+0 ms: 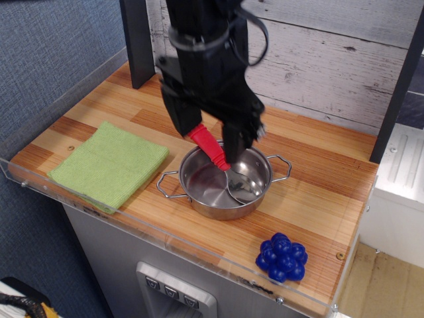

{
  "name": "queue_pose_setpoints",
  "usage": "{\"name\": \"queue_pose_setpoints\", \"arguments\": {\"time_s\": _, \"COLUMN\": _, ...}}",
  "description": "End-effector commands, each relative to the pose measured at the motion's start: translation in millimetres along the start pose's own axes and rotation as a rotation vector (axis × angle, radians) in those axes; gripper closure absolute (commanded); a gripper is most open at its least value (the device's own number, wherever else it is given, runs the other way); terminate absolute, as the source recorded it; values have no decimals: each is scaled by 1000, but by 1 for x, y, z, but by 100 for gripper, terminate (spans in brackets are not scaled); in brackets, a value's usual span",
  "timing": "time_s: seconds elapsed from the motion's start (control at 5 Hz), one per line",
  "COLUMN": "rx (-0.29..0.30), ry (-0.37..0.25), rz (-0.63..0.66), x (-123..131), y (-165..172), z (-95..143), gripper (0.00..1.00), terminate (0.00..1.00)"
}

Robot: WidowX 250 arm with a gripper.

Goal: Place the object on the table

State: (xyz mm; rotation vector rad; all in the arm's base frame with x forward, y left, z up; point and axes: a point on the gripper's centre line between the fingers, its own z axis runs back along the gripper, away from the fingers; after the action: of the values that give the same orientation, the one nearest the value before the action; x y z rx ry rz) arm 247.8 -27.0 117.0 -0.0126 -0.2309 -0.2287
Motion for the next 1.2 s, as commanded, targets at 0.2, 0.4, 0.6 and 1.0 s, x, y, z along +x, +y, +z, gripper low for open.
{"name": "queue_pose_setpoints", "arguments": {"time_s": 0.2, "rx": -14, "ry": 15, "rz": -97, "x": -13, "y": -49, "z": -33, "gripper": 0, "terminate": 0}}
{"name": "queue_pose_setpoints", "arguments": {"time_s": 0.4, "rx": -27, "ry": 39, "rz": -127, "x": -14, "y": -64, "z": -57, "gripper": 0, "terminate": 0}}
{"name": "queue_pose_setpoints", "arguments": {"time_s": 0.6, "rx": -52, "ry": 45, "rz": -114, "x": -15, "y": -67, "z": -69, "gripper": 0, "terminate": 0}}
{"name": "queue_pose_setpoints", "arguments": {"time_s": 1.0, "rx": -65, "ry": 76, "rz": -110, "x": -17, "y": -71, "z": -79, "gripper": 0, "terminate": 0}}
